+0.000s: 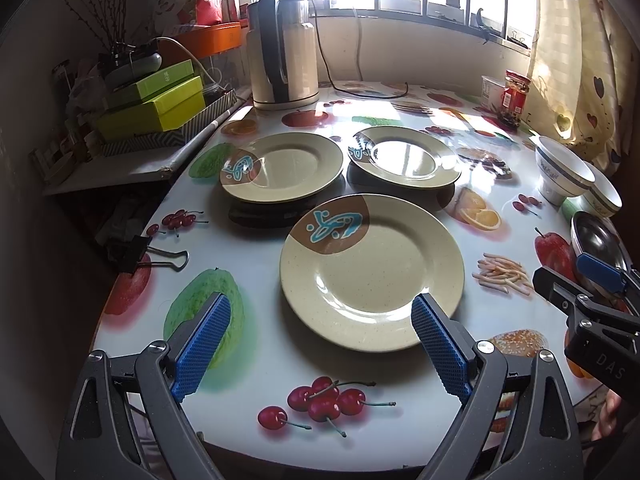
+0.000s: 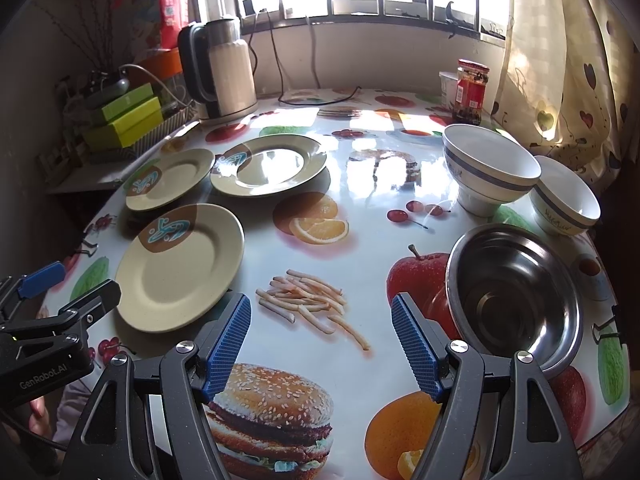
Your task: Organize plates and bowls
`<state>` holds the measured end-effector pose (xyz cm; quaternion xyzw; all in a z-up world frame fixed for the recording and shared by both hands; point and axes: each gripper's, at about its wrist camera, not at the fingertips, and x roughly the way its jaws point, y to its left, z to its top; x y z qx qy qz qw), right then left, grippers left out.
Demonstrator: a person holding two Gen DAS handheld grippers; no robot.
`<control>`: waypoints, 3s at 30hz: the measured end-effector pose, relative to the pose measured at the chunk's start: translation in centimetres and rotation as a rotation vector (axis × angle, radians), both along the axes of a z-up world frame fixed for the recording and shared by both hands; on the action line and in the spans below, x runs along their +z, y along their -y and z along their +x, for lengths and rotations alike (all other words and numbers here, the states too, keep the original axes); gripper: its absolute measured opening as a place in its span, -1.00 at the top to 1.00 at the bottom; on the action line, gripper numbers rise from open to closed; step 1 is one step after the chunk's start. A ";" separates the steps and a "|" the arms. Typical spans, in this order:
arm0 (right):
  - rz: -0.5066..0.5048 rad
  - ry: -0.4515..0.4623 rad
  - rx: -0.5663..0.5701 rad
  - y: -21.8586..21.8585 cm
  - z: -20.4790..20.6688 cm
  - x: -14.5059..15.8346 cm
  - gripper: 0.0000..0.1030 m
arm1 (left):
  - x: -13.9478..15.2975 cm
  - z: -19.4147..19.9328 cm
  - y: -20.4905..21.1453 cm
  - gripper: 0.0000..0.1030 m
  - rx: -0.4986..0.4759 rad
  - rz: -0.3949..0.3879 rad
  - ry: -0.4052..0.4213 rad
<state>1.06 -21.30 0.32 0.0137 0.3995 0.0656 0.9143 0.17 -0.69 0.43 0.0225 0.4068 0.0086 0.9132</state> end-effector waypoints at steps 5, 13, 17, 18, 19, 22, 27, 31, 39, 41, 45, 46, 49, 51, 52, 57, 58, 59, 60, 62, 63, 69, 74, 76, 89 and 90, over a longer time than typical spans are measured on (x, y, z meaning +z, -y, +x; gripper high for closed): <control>0.000 0.000 0.000 0.0 0.1 0.0 -0.43 | 0.0 0.0 0.0 -0.79 0.000 0.000 -0.001; 0.001 0.002 -0.001 0.0 0.2 0.1 -0.43 | 0.1 0.2 0.0 -0.79 -0.005 -0.008 0.004; -0.001 0.001 0.000 0.0 0.7 0.2 -0.43 | 0.5 0.9 -0.2 -0.79 -0.023 -0.018 0.009; -0.001 0.003 -0.003 0.1 0.9 0.4 -0.43 | 0.5 1.2 -0.2 -0.79 -0.026 -0.020 0.008; -0.001 0.007 -0.006 0.2 1.1 0.6 -0.43 | 0.6 1.4 -0.2 -0.79 -0.029 -0.023 0.006; -0.002 0.014 -0.012 0.4 1.8 1.2 -0.43 | 1.1 2.1 -0.6 -0.79 -0.044 -0.049 0.017; 0.002 0.033 -0.001 0.1 3.2 2.5 -0.43 | 1.9 3.6 -1.9 -0.79 -0.032 -0.062 0.036; 0.002 0.048 0.023 -1.1 5.0 3.6 -0.43 | 2.5 5.1 -4.1 -0.79 0.001 -0.083 0.045; 0.038 0.077 0.075 -4.6 9.2 5.0 -0.43 | 2.5 8.5 -8.9 -0.79 0.079 -0.148 0.028; 0.047 0.071 0.083 -5.3 10.5 5.4 -0.43 | 2.2 9.3 -10.0 -0.78 0.089 -0.169 0.020; 0.066 0.084 0.129 -7.0 13.2 5.9 -0.43 | 1.9 10.8 -11.4 -0.75 0.109 -0.181 0.015; 0.072 0.075 0.138 -7.4 13.9 5.9 -0.42 | 1.8 11.2 -11.7 -0.73 0.109 -0.187 0.011; 0.128 0.066 0.181 -8.6 15.7 5.9 -0.39 | 1.1 12.6 -12.9 -0.61 0.117 -0.233 -0.014; 0.158 0.041 0.201 -9.4 17.2 5.5 -0.34 | 0.5 13.3 -13.6 -0.53 0.138 -0.256 -0.032; 0.160 0.027 0.209 -9.9 17.8 5.2 -0.29 | 0.3 13.6 -13.8 -0.52 0.145 -0.255 -0.031; 0.130 -0.030 0.266 -12.3 20.1 3.2 -0.03 | -1.1 14.7 -14.5 -0.36 0.155 -0.306 -0.069; 0.130 -0.049 0.280 -12.7 20.5 2.7 0.07 | -1.3 14.9 -14.5 -0.36 0.153 -0.304 -0.070; 0.127 -0.060 0.291 -13.0 20.8 2.3 0.15 | -1.5 15.0 -14.5 -0.35 0.148 -0.302 -0.073; 0.122 -0.069 0.301 -13.4 21.2 1.9 0.17 | -1.6 15.2 -14.5 -0.34 0.148 -0.309 -0.078; 0.118 -0.082 0.313 -13.8 21.9 1.2 0.23 | -2.0 15.5 -14.7 -0.32 0.149 -0.341 -0.087; 0.122 -0.086 0.319 -13.9 22.2 1.0 0.23 | -2.1 15.7 -14.8 -0.31 0.151 -0.351 -0.091; 0.140 -0.119 0.341 -14.7 23.8 -0.1 0.31 | -2.9 16.3 -14.8 -0.16 0.158 -0.366 -0.106; 0.134 -0.143 0.360 -15.3 24.7 -1.0 0.39 | -3.3 16.4 -14.9 -0.16 0.170 -0.384 -0.117; 0.128 -0.151 0.366 -15.6 24.9 -1.4 0.39 | -3.5 16.5 -15.0 -0.16 0.174 -0.386 -0.118; 0.147 -0.196 0.364 -15.9 26.0 -2.9 0.51 | -4.1 16.6 -15.2 -0.05 0.187 -0.379 -0.128; 0.151 -0.197 0.361 -15.8 26.1 -3.0 0.52 | -4.1 16.6 -15.2 -0.04 0.190 -0.384 -0.126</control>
